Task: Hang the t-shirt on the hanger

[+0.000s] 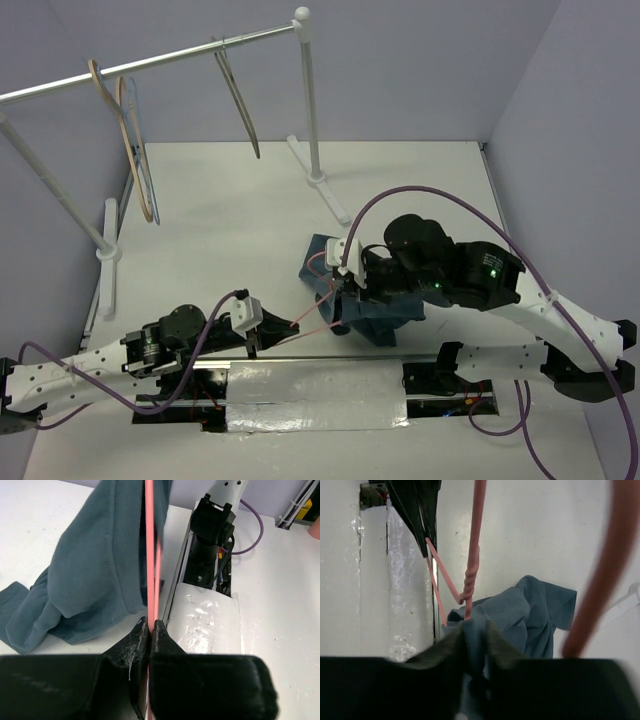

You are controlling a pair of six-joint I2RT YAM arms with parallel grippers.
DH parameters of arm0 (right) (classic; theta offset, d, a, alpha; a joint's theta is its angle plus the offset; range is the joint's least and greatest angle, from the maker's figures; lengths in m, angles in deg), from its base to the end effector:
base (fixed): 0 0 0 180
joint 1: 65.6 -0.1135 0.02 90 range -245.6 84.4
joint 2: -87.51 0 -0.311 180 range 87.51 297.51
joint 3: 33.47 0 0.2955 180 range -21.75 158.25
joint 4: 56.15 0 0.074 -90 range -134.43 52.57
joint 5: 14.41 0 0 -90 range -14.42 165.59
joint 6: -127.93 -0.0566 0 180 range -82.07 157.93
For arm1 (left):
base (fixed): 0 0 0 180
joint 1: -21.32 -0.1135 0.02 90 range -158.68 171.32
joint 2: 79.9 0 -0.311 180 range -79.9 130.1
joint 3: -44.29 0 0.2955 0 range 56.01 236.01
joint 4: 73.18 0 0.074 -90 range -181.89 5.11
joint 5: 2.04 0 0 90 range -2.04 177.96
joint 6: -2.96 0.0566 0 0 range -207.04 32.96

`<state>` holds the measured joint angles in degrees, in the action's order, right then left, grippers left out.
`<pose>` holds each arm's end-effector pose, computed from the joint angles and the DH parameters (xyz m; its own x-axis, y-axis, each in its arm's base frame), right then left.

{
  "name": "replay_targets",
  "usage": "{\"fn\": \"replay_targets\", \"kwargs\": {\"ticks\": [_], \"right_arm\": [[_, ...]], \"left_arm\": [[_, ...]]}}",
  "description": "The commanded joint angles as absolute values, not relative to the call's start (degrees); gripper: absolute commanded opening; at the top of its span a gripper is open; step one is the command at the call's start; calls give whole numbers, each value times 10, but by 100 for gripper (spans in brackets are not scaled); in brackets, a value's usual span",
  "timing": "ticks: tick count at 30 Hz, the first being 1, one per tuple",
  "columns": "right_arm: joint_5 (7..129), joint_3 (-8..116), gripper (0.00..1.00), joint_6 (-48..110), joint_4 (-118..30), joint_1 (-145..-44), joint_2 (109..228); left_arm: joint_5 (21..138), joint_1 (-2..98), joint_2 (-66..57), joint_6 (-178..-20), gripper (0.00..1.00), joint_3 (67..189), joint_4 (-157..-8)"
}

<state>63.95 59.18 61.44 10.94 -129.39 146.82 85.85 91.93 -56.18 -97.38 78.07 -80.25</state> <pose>0.0850 0.1986 0.4714 0.1551 -0.5696 -0.8072 -0.9716 0.0598 -0.2289 0.0500 -0.1484 0.2970 -0.1543 -0.1017 -0.9828 0.9424 0.2834 -0.1774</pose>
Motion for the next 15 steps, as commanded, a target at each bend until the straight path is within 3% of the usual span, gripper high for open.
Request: {"fn": "replay_targets", "kwargs": {"ticks": [1,3,9,10,11,13,14,15], "right_arm": [[604,579,17,615,85,-1298,1457],[591,565,2,609,73,-1298,1453],[561,517,0,596,20,-1298,1436],[571,509,0,589,-6,-1298,1423],[583,500,0,582,-21,-1298,1413],[622,471,0,567,-56,-1298,1397],[639,465,0,561,-62,-1298,1385],[655,458,0,552,-65,-1297,1381]], "left_arm": [[837,923,-574,-962,0,785,-729],[836,923,-571,-962,0,785,-725],[837,923,-561,-973,2,797,-717],[865,922,-557,-977,13,803,-721],[877,922,-555,-981,31,809,-728],[926,922,-553,-989,80,834,-767],[988,923,-553,-992,90,844,-783],[1024,922,-554,-1002,93,866,-800]]}}
